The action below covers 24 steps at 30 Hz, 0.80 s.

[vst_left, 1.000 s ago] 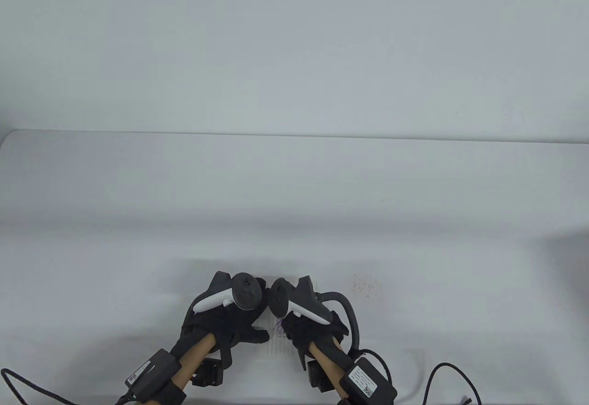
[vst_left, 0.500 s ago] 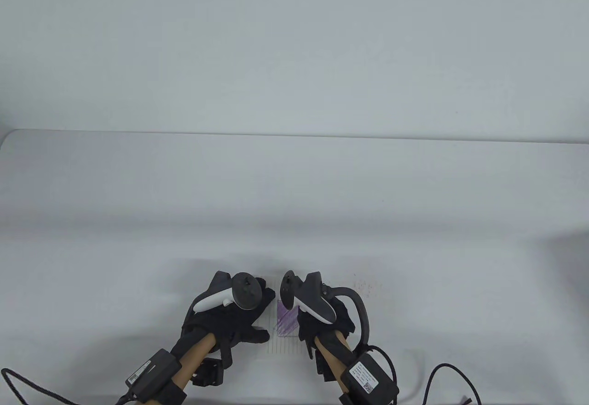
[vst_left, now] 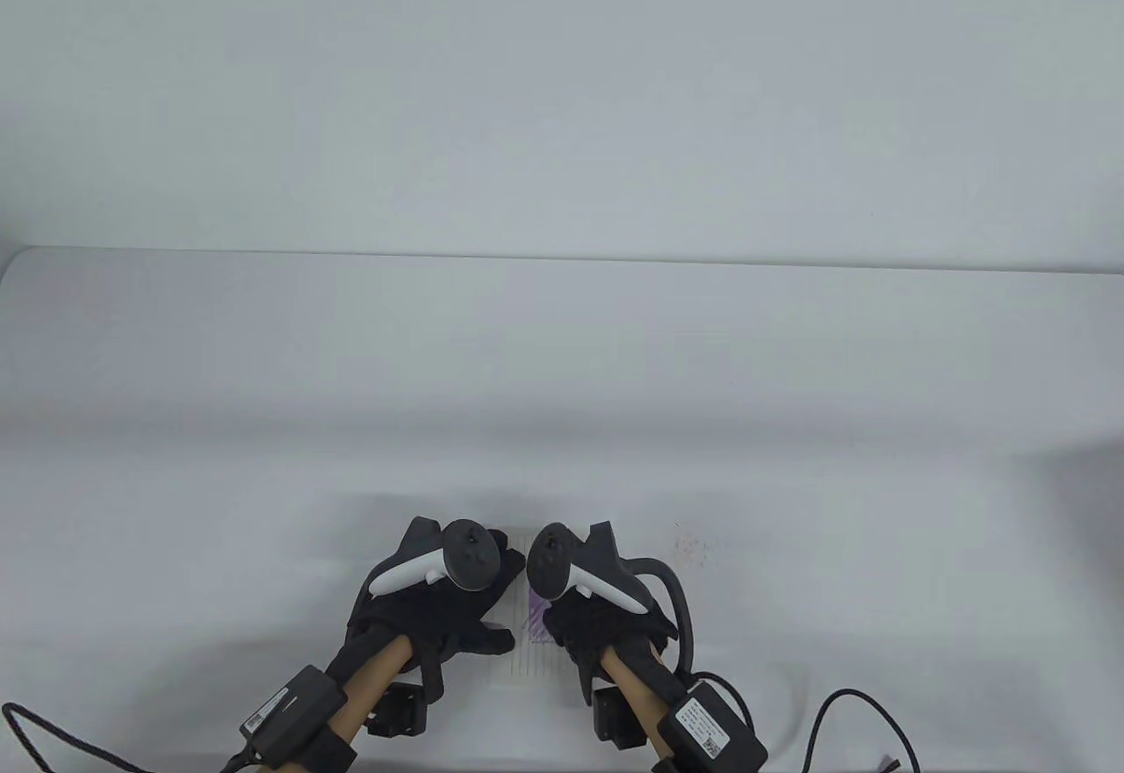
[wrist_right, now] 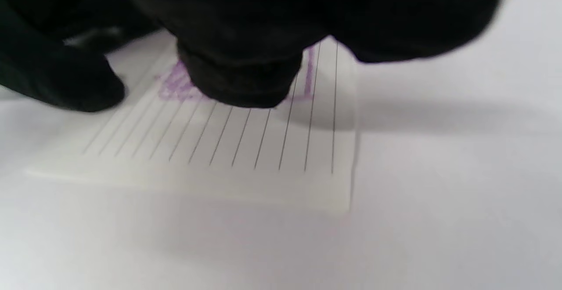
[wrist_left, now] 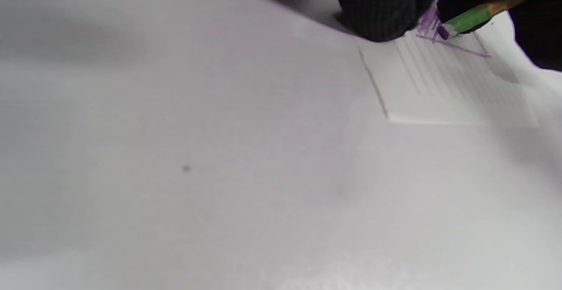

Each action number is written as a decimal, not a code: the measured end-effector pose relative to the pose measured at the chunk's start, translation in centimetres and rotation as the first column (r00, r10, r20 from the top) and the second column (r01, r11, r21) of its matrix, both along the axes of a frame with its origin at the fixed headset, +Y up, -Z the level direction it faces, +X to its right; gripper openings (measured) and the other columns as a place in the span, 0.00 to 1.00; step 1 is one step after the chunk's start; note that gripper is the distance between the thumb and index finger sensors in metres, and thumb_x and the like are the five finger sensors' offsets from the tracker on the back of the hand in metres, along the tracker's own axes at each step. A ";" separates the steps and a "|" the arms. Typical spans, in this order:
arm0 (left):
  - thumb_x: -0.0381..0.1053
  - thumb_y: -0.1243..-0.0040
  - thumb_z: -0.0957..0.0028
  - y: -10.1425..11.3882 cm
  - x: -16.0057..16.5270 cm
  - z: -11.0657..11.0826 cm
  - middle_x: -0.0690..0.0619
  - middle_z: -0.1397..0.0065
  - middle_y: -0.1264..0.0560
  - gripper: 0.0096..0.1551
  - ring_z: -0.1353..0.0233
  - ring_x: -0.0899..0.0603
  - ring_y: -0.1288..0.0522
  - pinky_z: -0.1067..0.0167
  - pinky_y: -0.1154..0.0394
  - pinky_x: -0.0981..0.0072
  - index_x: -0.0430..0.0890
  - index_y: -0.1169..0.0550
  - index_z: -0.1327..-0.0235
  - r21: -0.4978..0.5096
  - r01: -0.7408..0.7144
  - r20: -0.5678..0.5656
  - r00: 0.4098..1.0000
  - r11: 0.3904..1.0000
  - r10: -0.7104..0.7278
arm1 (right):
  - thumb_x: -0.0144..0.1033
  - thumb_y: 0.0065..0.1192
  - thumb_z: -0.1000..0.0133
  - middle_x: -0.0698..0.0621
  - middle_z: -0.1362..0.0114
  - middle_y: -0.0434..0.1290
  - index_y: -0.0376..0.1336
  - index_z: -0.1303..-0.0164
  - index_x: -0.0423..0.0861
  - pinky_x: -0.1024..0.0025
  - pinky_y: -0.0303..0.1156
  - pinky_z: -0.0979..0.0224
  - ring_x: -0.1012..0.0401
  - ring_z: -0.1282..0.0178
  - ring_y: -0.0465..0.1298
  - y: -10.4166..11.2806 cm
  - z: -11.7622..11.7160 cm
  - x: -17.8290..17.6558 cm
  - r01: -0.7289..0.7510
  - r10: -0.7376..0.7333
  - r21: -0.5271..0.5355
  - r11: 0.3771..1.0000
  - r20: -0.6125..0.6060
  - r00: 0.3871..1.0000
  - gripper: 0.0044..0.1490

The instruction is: Apply wax crayon on paper

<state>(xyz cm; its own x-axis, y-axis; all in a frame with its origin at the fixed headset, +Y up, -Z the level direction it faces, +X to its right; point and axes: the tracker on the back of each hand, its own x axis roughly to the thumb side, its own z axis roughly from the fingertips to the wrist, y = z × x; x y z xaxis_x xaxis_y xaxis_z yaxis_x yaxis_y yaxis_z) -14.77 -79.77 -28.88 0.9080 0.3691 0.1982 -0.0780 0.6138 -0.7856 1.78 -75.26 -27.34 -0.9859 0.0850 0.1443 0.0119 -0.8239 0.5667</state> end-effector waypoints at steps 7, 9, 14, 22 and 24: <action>0.63 0.49 0.41 0.0 0.0 0.0 0.64 0.22 0.84 0.55 0.22 0.48 0.89 0.31 0.88 0.41 0.65 0.73 0.26 -0.001 0.000 0.001 1.000 1.000 0.000 | 0.43 0.56 0.41 0.54 0.67 0.83 0.69 0.42 0.39 0.72 0.81 0.69 0.73 0.81 0.77 0.3 -0.2 0.9 -0.144 0.138 0.182 0.973 0.048 0.989 0.26; 0.63 0.49 0.41 0.0 0.0 0.0 0.65 0.22 0.84 0.55 0.22 0.48 0.89 0.31 0.88 0.41 0.65 0.73 0.26 -0.001 0.000 0.001 1.000 1.000 0.000 | 0.42 0.57 0.41 0.53 0.67 0.83 0.69 0.42 0.38 0.71 0.80 0.69 0.73 0.81 0.77 -0.1 0.4 -0.2 0.049 -0.049 -0.012 0.999 -0.016 0.999 0.26; 0.63 0.49 0.41 0.0 0.0 0.0 0.64 0.22 0.84 0.55 0.22 0.48 0.89 0.31 0.88 0.40 0.65 0.73 0.26 0.003 0.001 0.001 1.000 1.000 -0.001 | 0.42 0.57 0.41 0.53 0.67 0.83 0.69 0.43 0.39 0.70 0.80 0.69 0.72 0.81 0.77 0.3 -0.3 0.6 -0.182 0.171 0.100 0.978 0.104 0.980 0.25; 0.63 0.49 0.41 0.0 0.0 0.0 0.64 0.22 0.84 0.55 0.22 0.48 0.89 0.31 0.88 0.41 0.65 0.73 0.26 0.002 0.002 0.002 1.000 1.000 -0.002 | 0.42 0.57 0.41 0.53 0.67 0.83 0.69 0.43 0.39 0.71 0.80 0.69 0.72 0.81 0.77 0.1 0.3 -0.4 -0.054 0.054 0.031 0.998 -0.013 0.998 0.25; 0.63 0.49 0.41 0.0 0.0 0.0 0.64 0.22 0.84 0.55 0.22 0.48 0.89 0.31 0.88 0.40 0.65 0.73 0.26 0.004 0.003 0.002 1.000 1.000 -0.003 | 0.43 0.56 0.41 0.53 0.67 0.83 0.69 0.43 0.40 0.71 0.80 0.68 0.72 0.81 0.77 0.3 -0.2 0.3 -0.140 0.136 0.077 0.987 0.052 0.989 0.25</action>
